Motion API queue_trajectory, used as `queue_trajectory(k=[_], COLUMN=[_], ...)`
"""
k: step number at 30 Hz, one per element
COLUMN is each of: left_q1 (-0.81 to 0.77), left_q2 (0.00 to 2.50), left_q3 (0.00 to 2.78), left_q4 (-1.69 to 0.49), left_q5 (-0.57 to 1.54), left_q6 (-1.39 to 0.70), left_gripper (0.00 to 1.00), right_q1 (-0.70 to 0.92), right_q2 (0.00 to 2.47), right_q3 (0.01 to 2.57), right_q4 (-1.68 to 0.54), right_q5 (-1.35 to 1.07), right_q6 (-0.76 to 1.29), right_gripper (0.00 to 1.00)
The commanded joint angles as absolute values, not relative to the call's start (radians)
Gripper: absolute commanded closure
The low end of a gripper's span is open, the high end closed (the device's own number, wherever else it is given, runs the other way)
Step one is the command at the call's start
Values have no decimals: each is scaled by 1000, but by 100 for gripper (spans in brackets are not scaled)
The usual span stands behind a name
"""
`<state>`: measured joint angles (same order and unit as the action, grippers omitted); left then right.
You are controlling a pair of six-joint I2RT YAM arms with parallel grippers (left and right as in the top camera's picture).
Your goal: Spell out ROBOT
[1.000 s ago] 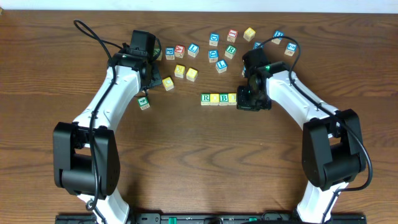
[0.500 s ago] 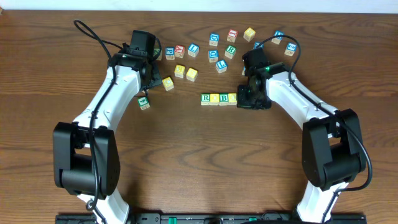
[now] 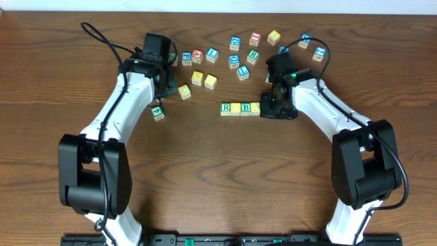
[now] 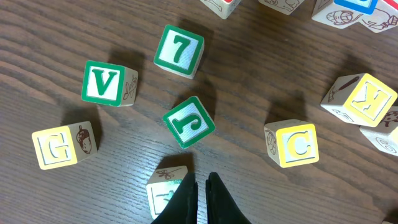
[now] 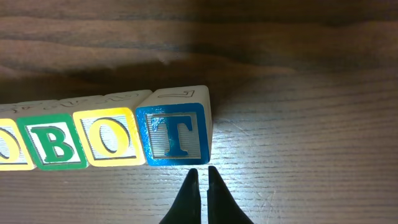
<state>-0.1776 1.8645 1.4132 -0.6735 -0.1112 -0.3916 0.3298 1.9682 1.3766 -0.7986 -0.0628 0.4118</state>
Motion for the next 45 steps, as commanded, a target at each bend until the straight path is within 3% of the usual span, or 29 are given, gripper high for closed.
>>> queue_trajectory(k=[1, 45], left_q1=[-173, -173], left_q2=[1865, 1865], left_q3=[1410, 1410], left_q4=[-676, -676], left_q5=[-125, -125], left_q6=[-386, -386], left_gripper=[92, 93], right_q1=[336, 263], right_q2=[1973, 1905], right_q3=[1358, 1318], right_q4=[-778, -698], right_q5=[-51, -22], right_q6=[403, 426], right_gripper=[99, 97])
